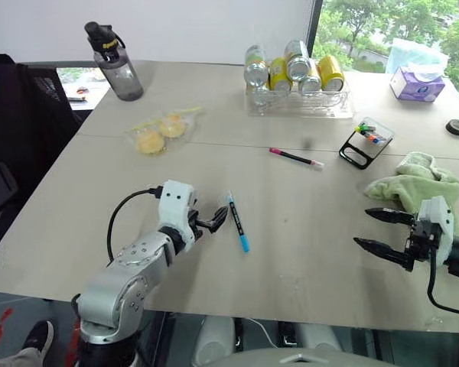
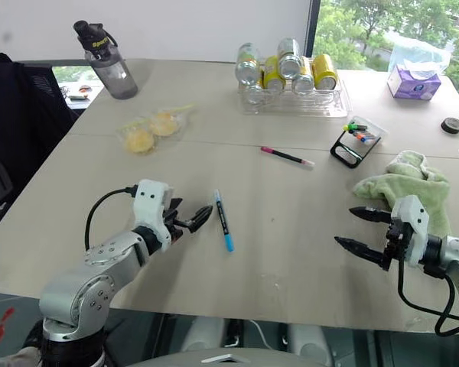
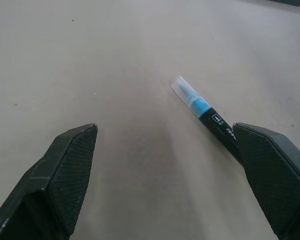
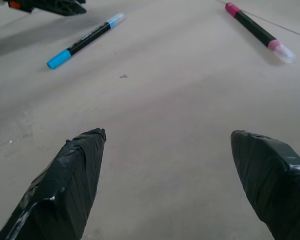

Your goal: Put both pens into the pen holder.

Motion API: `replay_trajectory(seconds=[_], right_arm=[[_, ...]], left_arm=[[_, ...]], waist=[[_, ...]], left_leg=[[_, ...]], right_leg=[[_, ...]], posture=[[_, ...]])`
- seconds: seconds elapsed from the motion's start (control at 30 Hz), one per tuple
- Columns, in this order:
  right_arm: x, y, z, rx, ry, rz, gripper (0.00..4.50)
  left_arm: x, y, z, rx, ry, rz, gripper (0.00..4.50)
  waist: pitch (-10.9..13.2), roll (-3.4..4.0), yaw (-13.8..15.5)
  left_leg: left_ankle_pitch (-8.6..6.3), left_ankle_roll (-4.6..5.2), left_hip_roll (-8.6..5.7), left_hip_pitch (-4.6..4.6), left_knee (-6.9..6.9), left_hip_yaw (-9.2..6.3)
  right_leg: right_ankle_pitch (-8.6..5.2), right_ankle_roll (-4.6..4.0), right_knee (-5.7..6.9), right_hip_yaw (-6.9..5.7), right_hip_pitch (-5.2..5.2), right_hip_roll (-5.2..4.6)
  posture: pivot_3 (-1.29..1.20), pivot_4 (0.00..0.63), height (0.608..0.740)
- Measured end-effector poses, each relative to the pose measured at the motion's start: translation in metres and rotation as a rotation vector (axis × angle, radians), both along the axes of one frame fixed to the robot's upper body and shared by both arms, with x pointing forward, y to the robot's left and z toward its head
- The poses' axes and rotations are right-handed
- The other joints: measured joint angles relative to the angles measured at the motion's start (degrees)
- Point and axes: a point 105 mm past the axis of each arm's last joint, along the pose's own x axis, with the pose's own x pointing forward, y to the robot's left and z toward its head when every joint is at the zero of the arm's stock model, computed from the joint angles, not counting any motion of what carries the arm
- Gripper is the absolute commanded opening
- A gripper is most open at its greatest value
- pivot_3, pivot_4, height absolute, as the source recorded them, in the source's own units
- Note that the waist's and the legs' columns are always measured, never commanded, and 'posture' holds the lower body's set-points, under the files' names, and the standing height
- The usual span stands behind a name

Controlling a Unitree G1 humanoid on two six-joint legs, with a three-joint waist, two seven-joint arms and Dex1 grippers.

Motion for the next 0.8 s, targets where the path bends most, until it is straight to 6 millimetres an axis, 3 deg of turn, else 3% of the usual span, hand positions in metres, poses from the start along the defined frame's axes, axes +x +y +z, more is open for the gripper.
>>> replay_trajectory(seconds=[0.17, 0.23, 0.5, 0.6, 0.8], right_arm=[[0.004, 0.011, 0.005, -0.003, -0.03, 0.031, 4.26], [0.005, 0.015, 0.011, -0.004, -0.055, 0.038, 4.26], [-0.002, 0.025, 0.011, -0.004, -0.052, 0.053, 4.26], [-0.003, 0.026, 0.012, -0.003, -0.055, 0.049, 4.5], [-0.003, 0.028, 0.011, 0.001, -0.055, 0.051, 4.5]], left_arm=[[0.003, -0.026, 0.001, 0.036, 0.043, -0.109, 4.5], [0.005, -0.035, -0.009, 0.085, 0.115, -0.146, 4.5], [0.015, -0.041, -0.018, 0.185, 0.186, -0.139, 4.5], [0.017, -0.038, -0.022, 0.203, 0.207, -0.123, 3.6], [0.02, -0.029, -0.024, 0.214, 0.228, -0.082, 0.98]], waist=[[0.0, 0.0, 0.0], [0.0, -0.01, 0.0], [-0.3, 0.35, 0.2], [-0.3, 0.25, 0.0], [-0.5, 0.55, 0.0]], left_leg=[[0.0, 0.0, -0.04, -0.01, 0.06, 0.0], [0.0, 0.0, -0.04, 0.01, 0.05, -0.02], [0.02, 0.01, -0.09, 0.26, 0.07, -0.05], [-0.09, 0.18, -0.07, 1.07, 0.01, -0.06], [-0.1, 0.19, -0.06, 1.04, -0.04, -0.07]], right_leg=[[0.0, 0.0, 0.01, 0.02, 0.0, -0.02], [0.0, 0.0, 0.04, 0.01, 0.01, 0.01], [0.0, 0.0, 0.09, 0.01, 0.26, -0.06], [-0.13, 0.19, 0.09, 0.02, 0.95, -0.05], [-0.09, 0.1, 0.06, 0.03, 0.94, -0.05]], posture=[[0.0, 0.15, 0.739], [0.0, 0.15, 0.739], [0.0, 0.15, 0.739], [0.0, 0.15, 0.739], [0.0, 0.15, 0.739]])
